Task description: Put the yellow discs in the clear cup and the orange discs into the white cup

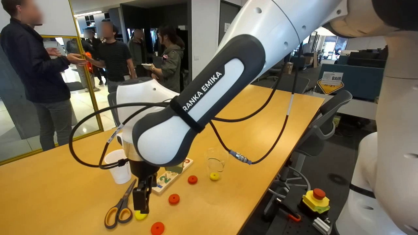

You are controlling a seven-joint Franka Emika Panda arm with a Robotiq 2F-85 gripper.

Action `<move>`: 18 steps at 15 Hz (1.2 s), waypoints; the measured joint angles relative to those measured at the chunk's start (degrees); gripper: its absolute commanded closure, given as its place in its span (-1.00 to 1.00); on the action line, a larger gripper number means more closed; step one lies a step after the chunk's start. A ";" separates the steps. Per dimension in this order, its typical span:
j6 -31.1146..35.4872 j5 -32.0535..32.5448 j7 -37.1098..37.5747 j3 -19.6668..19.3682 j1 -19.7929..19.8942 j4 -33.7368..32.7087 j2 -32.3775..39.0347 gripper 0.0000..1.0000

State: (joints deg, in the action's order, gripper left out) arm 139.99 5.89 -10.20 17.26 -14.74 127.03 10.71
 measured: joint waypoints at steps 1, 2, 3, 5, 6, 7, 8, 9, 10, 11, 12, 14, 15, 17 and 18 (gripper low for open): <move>1.60 -0.06 0.03 0.26 -0.18 0.89 0.00 -1.00; 3.24 -0.09 0.05 0.48 -0.37 1.62 0.04 -1.00; 4.55 -0.09 0.07 0.63 -0.56 2.09 0.12 -1.00; 6.69 0.03 0.32 0.68 -1.12 2.64 0.56 -1.00; 7.49 0.36 0.66 0.68 -1.43 2.73 0.96 -1.00; 8.21 1.15 1.35 0.61 -1.79 2.79 1.51 -1.00; 8.81 2.28 2.31 0.49 -2.17 2.81 2.15 -1.00; 9.26 3.36 3.20 0.33 -2.55 2.81 2.86 -1.00; 9.76 4.51 4.12 0.13 -2.89 2.80 3.60 -1.00; 10.17 5.60 4.96 -0.14 -3.20 2.76 4.34 -1.00; 10.43 6.79 5.80 -0.53 -3.54 2.65 5.03 -1.00; 10.86 8.77 7.26 -1.51 -4.18 2.21 6.13 -1.00; 11.08 9.59 7.79 -1.99 -4.40 1.95 6.53 -1.00; 11.23 10.88 8.52 -2.85 -4.75 1.19 7.12 -1.00; 11.23 11.45 8.82 -3.23 -4.84 0.73 7.39 -1.00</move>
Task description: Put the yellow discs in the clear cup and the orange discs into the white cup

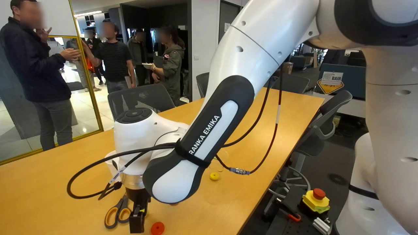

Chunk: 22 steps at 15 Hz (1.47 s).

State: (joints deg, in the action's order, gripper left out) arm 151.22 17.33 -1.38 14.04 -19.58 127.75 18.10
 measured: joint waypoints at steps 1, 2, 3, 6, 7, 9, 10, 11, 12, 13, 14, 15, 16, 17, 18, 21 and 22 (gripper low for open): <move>0.00 0.39 0.14 -0.31 -0.05 -0.44 0.22 -1.00; 0.00 0.64 0.17 -0.63 -0.12 -0.95 0.49 -1.00; 0.00 0.96 0.20 -0.96 -0.19 -1.47 0.84 -1.00; -0.01 1.56 0.22 -1.72 -0.19 -3.00 2.48 -1.00; -0.04 1.56 0.21 -1.82 -0.19 -3.44 3.14 -1.00; -0.06 1.56 0.20 -1.95 -0.19 -4.40 4.60 -1.00; -0.07 1.56 0.20 -1.99 -0.19 -4.83 5.25 -1.00; -0.17 1.56 0.18 -2.01 -0.20 -5.32 5.77 -1.00; -0.35 1.56 0.16 -2.01 -0.22 -5.60 5.99 -1.00; -0.50 1.56 0.16 -2.01 -0.23 -5.80 6.06 -1.00; -0.81 1.56 0.16 -2.02 -0.23 -5.97 6.09 -1.00; -1.37 1.54 0.14 -1.99 -0.24 -6.17 6.10 -1.00; -2.23 1.38 0.08 -1.92 -0.24 -6.48 6.10 -1.00; -3.45 1.07 -0.09 -1.81 -0.24 -6.90 6.11 -1.00; -4.98 0.57 -0.47 -1.70 -0.21 -7.27 6.11 -1.00; -7.96 -1.17 -1.64 -1.51 -0.06 -8.10 6.11 -1.00; -8.43 -2.03 -2.35 -1.34 0.15 -8.33 6.11 -1.00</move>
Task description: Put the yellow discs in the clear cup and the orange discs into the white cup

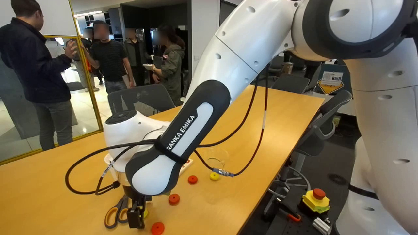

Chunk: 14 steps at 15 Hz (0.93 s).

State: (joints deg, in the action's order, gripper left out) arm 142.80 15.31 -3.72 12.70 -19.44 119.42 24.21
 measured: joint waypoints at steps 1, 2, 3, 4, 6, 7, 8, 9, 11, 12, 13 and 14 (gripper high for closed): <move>-0.33 -0.99 -0.81 0.22 0.25 -0.19 0.00 -1.00; -0.64 -2.04 -1.74 0.57 0.62 -0.41 0.01 -1.00; -0.80 -3.35 -2.87 0.97 1.07 -0.61 0.02 -1.00; -0.92 -4.68 -4.05 1.44 1.58 -0.75 0.03 -1.00; -1.38 -7.18 -6.33 2.29 2.63 -1.13 0.10 -1.00; -1.77 -8.11 -7.19 2.57 3.06 -1.38 0.17 -1.00; -2.00 -8.80 -7.82 2.77 3.41 -1.57 0.26 -1.00; -2.17 -9.43 -8.41 2.90 3.67 -1.74 0.40 -1.00; -2.45 -10.06 -9.06 2.97 3.95 -2.07 0.73 -1.00; -2.54 -10.15 -9.22 2.98 4.02 -2.14 0.91 -1.00; -2.63 -10.18 -9.29 2.99 4.06 -2.20 1.11 -1.00; -2.75 -10.20 -9.34 2.99 4.08 -2.26 1.31 -1.00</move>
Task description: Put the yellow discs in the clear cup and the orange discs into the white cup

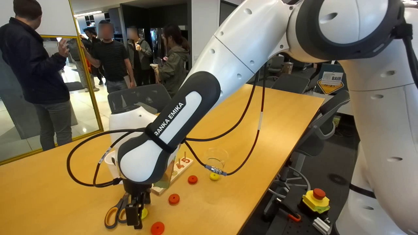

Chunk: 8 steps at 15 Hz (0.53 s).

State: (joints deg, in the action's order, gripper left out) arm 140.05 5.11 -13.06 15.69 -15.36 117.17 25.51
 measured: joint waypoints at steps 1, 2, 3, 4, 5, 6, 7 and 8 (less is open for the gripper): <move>-0.06 -0.01 -0.04 0.00 0.00 -0.05 0.18 -1.00; -0.07 -0.02 -0.08 0.01 0.01 -0.10 0.35 -0.50; -0.07 -0.02 -0.10 0.04 0.01 -0.20 0.43 -0.48; -0.05 -0.02 -0.10 0.05 0.01 -0.30 0.45 -0.32; -0.03 -0.02 -0.10 0.04 0.02 -0.47 0.44 -0.17; 0.01 -0.02 -0.10 0.04 0.03 -0.68 0.44 -0.02; 0.05 -0.02 -0.10 0.04 0.03 -0.89 0.44 0.17; 0.20 -0.02 -0.09 0.04 0.03 -1.06 0.42 0.29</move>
State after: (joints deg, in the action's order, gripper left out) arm 140.25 5.09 -13.15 15.73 -15.33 116.11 25.93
